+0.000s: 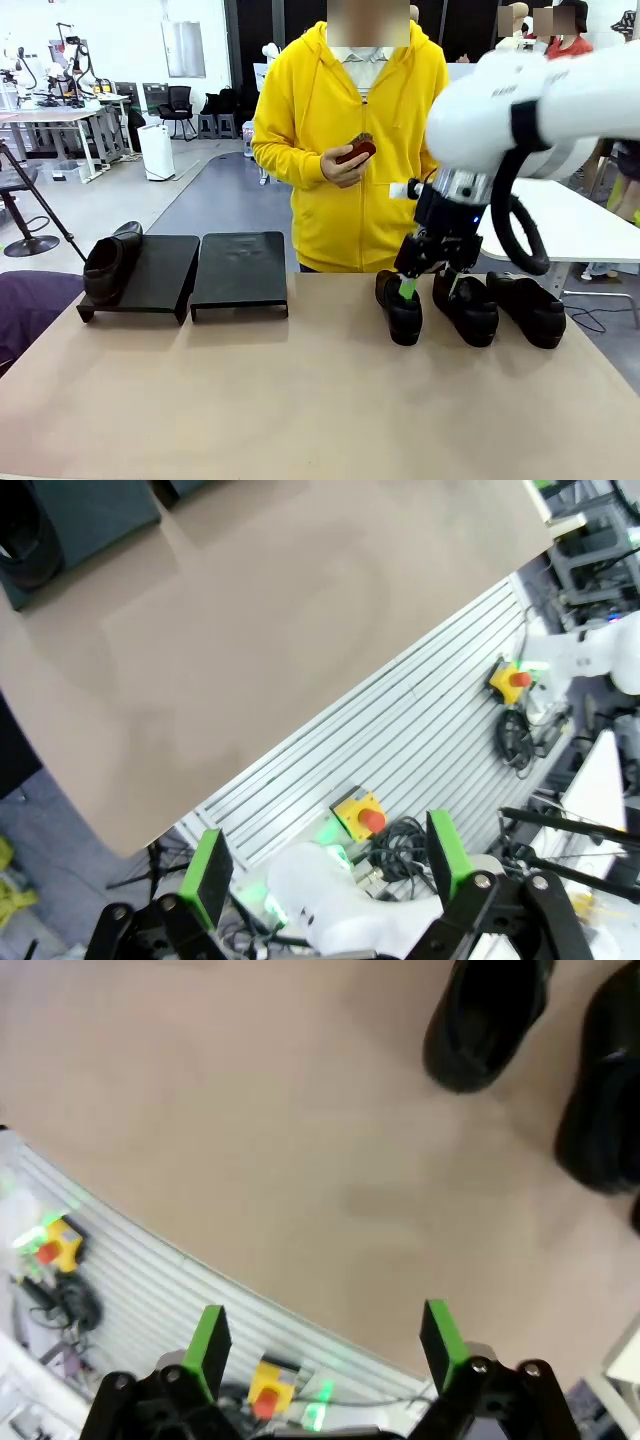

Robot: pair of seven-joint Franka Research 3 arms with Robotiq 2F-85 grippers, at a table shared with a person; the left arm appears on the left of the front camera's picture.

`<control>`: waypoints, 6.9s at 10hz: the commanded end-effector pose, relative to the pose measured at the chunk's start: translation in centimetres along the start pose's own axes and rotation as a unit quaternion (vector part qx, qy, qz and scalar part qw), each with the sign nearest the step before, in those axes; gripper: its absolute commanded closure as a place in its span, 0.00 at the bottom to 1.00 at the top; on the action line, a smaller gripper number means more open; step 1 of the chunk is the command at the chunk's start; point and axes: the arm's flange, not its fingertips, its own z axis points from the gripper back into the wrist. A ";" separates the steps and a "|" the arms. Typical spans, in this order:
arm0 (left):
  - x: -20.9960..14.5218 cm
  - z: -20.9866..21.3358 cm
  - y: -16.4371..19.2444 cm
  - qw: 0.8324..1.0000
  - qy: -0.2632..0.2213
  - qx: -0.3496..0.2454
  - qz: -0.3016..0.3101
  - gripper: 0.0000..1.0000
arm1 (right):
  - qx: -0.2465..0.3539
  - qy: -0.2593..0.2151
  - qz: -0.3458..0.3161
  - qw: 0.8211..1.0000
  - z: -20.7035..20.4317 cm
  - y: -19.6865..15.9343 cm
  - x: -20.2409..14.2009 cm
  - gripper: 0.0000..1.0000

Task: Organize the shoes by placing them on the stand.
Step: Pick up one Shoe and place it in the middle of the table.

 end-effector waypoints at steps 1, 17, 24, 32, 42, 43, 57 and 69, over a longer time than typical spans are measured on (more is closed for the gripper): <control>-0.2 0.2 0.1 1.000 0.000 -0.005 -0.006 0.00 | 0.030 -0.014 0.016 0.999 0.3 -0.6 0.7 0.00; -0.2 0.2 0.1 1.000 0.000 -0.005 -0.006 0.00 | 0.000 -0.030 -0.169 0.985 -14.0 -8.6 19.1 0.00; -0.2 0.2 0.1 1.000 0.000 -0.005 -0.006 0.00 | -0.021 -0.011 -0.174 0.985 -14.7 -8.6 19.6 1.00; -0.2 0.2 0.1 1.000 0.000 -0.005 -0.006 0.00 | -0.081 0.014 -0.231 0.969 -8.4 -6.3 15.6 1.00; -0.2 0.2 0.1 1.000 0.000 -0.005 -0.006 0.00 | -0.048 0.143 -0.279 0.948 -3.1 10.4 -4.9 1.00; -0.2 0.2 0.1 1.000 0.000 -0.005 -0.006 0.00 | -0.048 0.143 -0.279 0.948 -3.1 10.4 -4.9 1.00; -0.2 0.2 0.1 1.000 0.000 -0.005 -0.006 0.00 | -0.059 -0.021 -0.217 0.974 -16.6 21.5 8.1 1.00; -0.2 0.2 0.1 1.000 0.000 -0.005 -0.006 0.00 | 0.057 0.029 -0.068 0.996 -0.1 13.6 -4.8 0.00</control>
